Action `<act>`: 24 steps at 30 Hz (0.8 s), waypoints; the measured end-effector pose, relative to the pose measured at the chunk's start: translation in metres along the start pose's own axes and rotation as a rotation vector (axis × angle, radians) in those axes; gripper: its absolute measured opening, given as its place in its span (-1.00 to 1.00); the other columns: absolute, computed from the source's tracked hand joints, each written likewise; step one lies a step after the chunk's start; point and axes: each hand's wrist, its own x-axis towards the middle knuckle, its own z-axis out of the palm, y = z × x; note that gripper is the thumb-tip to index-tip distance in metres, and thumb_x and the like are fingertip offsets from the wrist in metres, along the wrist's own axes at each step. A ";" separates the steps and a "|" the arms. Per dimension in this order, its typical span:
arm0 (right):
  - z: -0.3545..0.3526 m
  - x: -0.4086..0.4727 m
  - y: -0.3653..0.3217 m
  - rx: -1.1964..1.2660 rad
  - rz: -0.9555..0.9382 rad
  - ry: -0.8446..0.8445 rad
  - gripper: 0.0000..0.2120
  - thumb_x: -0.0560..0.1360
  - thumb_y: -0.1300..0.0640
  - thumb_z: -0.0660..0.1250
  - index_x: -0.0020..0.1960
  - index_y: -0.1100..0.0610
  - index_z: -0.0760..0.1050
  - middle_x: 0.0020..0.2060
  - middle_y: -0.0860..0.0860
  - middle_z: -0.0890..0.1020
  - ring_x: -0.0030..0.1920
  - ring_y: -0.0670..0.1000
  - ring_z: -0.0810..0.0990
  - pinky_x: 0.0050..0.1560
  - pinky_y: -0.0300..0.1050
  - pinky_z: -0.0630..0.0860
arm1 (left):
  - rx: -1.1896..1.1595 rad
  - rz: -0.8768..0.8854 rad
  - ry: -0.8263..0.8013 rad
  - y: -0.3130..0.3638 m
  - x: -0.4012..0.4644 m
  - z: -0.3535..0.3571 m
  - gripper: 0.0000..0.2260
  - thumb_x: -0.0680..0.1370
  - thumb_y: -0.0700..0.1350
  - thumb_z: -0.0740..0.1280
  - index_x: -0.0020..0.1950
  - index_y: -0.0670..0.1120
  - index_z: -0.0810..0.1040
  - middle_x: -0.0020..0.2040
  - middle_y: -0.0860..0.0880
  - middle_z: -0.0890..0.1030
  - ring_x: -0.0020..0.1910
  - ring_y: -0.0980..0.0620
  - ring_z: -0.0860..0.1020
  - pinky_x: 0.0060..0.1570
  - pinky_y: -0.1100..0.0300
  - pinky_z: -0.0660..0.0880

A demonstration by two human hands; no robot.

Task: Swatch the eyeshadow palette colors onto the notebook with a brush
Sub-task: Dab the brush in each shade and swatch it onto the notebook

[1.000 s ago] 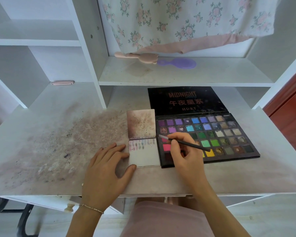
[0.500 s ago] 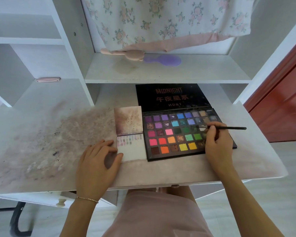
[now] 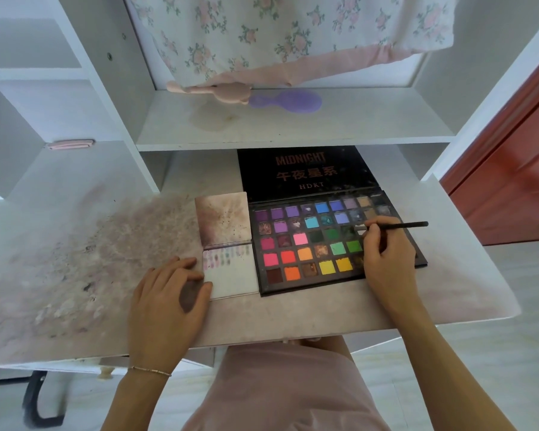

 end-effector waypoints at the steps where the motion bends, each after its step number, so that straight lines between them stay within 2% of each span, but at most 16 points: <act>1: 0.000 0.000 0.000 0.007 -0.007 0.002 -0.93 0.56 0.18 0.13 -0.06 0.08 0.38 -0.25 -0.07 0.51 -0.22 -0.13 0.53 -0.40 -0.40 0.44 | 0.001 0.002 0.001 0.000 0.000 0.000 -0.80 0.38 -0.03 0.33 -0.14 -0.14 0.61 0.06 -0.09 0.63 0.12 -0.16 0.55 0.16 -0.20 0.41; 5: 0.001 -0.001 0.000 -0.015 -0.024 -0.012 -0.93 0.56 0.19 0.14 -0.08 0.08 0.37 -0.26 -0.07 0.51 -0.23 -0.12 0.54 -0.37 -0.33 0.44 | -0.002 -0.001 0.003 0.001 0.000 -0.001 -0.79 0.37 -0.04 0.33 -0.13 -0.14 0.61 0.05 -0.10 0.63 0.12 -0.17 0.55 0.15 -0.21 0.42; 9: 0.001 -0.001 0.000 -0.020 -0.049 0.000 -0.92 0.55 0.22 0.15 -0.10 0.09 0.37 -0.31 -0.15 0.48 -0.27 -0.14 0.52 -0.36 -0.48 0.43 | -0.010 0.004 0.010 0.000 0.000 -0.001 -0.77 0.39 0.00 0.31 -0.13 -0.13 0.61 0.05 -0.09 0.63 0.10 -0.16 0.56 0.13 -0.22 0.44; 12: 0.001 -0.001 0.001 -0.036 -0.042 -0.002 -0.91 0.55 0.21 0.16 -0.12 0.08 0.37 -0.31 -0.11 0.49 -0.27 -0.14 0.52 -0.42 -0.40 0.41 | -0.008 0.017 0.011 -0.002 0.000 0.000 -0.70 0.41 0.07 0.25 -0.13 -0.13 0.61 0.05 -0.09 0.63 0.10 -0.16 0.56 0.13 -0.21 0.44; 17: 0.000 -0.003 -0.001 -0.013 -0.040 0.008 -0.84 0.55 0.19 0.15 -0.18 0.02 0.36 -0.33 -0.09 0.50 -0.28 -0.12 0.53 -0.39 -0.33 0.41 | -0.031 0.009 0.037 -0.001 -0.002 0.001 -0.82 0.37 -0.04 0.34 -0.14 -0.12 0.61 0.04 -0.07 0.63 0.11 -0.15 0.56 0.14 -0.21 0.43; 22: -0.001 -0.006 -0.011 0.055 -0.057 0.055 -0.86 0.55 0.24 0.14 -0.13 0.05 0.38 -0.32 -0.18 0.49 -0.30 -0.20 0.52 -0.39 -0.45 0.45 | -0.035 0.021 0.044 -0.003 -0.001 0.002 -0.82 0.37 -0.04 0.34 -0.14 -0.12 0.61 0.04 -0.07 0.64 0.10 -0.16 0.56 0.13 -0.21 0.44; 24: 0.001 -0.011 -0.019 0.102 -0.088 0.024 -0.79 0.55 0.28 0.15 -0.13 -0.01 0.37 -0.28 -0.19 0.50 -0.26 -0.22 0.56 -0.37 -0.47 0.46 | -0.032 0.021 0.042 -0.004 -0.001 0.003 -0.82 0.37 -0.04 0.34 -0.14 -0.11 0.61 0.04 -0.06 0.64 0.10 -0.15 0.56 0.14 -0.20 0.44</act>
